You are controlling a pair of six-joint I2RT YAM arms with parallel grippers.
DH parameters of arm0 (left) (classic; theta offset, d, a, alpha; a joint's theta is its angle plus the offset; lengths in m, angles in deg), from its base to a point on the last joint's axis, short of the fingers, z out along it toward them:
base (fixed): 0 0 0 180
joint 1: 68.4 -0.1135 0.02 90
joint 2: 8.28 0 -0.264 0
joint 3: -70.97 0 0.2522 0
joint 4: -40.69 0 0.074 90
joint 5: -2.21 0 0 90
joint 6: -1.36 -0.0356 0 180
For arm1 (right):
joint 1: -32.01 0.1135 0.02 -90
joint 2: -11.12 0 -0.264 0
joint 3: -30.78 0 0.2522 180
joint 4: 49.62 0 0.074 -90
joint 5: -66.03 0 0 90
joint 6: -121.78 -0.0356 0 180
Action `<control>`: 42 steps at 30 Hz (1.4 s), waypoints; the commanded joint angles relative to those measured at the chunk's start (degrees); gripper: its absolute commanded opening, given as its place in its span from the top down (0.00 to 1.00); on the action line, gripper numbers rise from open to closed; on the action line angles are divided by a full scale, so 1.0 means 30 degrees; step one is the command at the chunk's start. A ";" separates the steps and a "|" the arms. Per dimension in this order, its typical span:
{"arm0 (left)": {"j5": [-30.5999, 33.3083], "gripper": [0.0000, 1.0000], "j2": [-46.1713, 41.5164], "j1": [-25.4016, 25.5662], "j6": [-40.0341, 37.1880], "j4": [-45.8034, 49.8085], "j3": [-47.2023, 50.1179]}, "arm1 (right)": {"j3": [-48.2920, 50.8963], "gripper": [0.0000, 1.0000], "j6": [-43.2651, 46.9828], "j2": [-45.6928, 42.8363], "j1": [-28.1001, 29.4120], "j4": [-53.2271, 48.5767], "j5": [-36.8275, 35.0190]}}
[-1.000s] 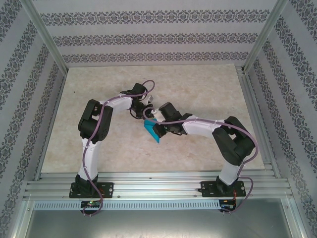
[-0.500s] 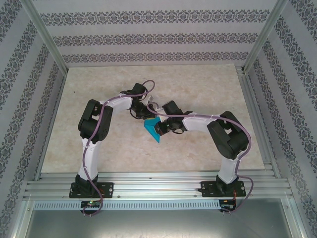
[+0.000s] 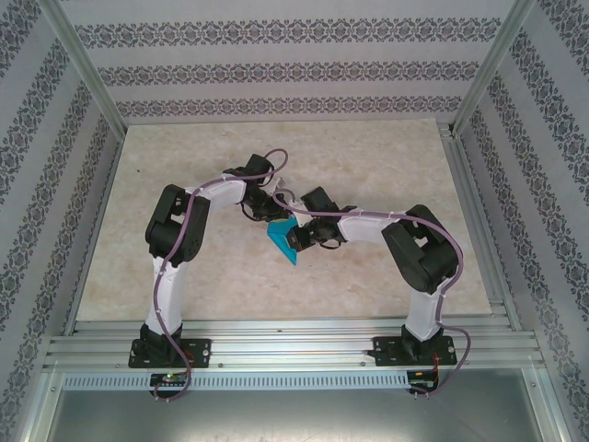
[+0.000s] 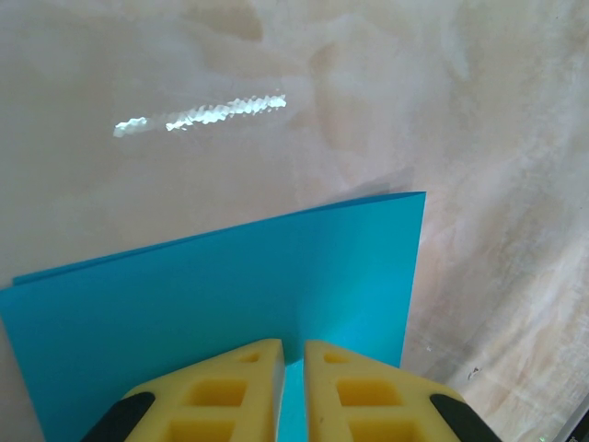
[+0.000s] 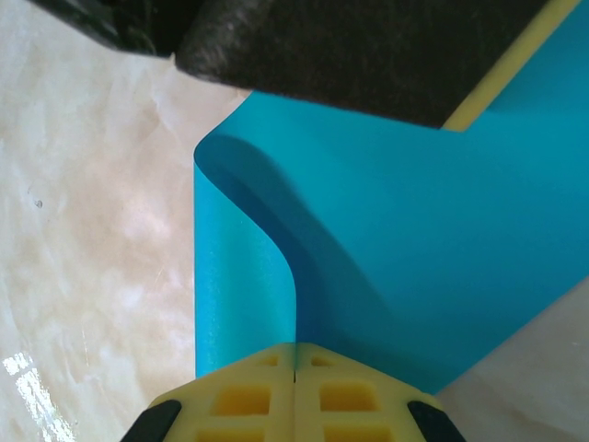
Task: Fold a paper plane with a square sheet of paper (fold left side to right side)
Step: Third fold the triangle at the center of the table.
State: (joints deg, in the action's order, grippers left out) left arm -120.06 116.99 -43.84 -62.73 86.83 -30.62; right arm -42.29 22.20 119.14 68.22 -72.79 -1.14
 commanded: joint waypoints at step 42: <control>0.0899 0.83 0.0814 0.0388 -0.0349 0.0969 0.0107 | 0.0921 0.99 -0.1142 -0.0091 -0.0235 0.1174 -0.0110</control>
State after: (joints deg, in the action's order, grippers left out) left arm -119.84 117.02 -43.71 -62.73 86.83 -30.62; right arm -40.19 19.53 118.53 67.50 -70.25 -1.36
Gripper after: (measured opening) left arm 0.166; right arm 0.042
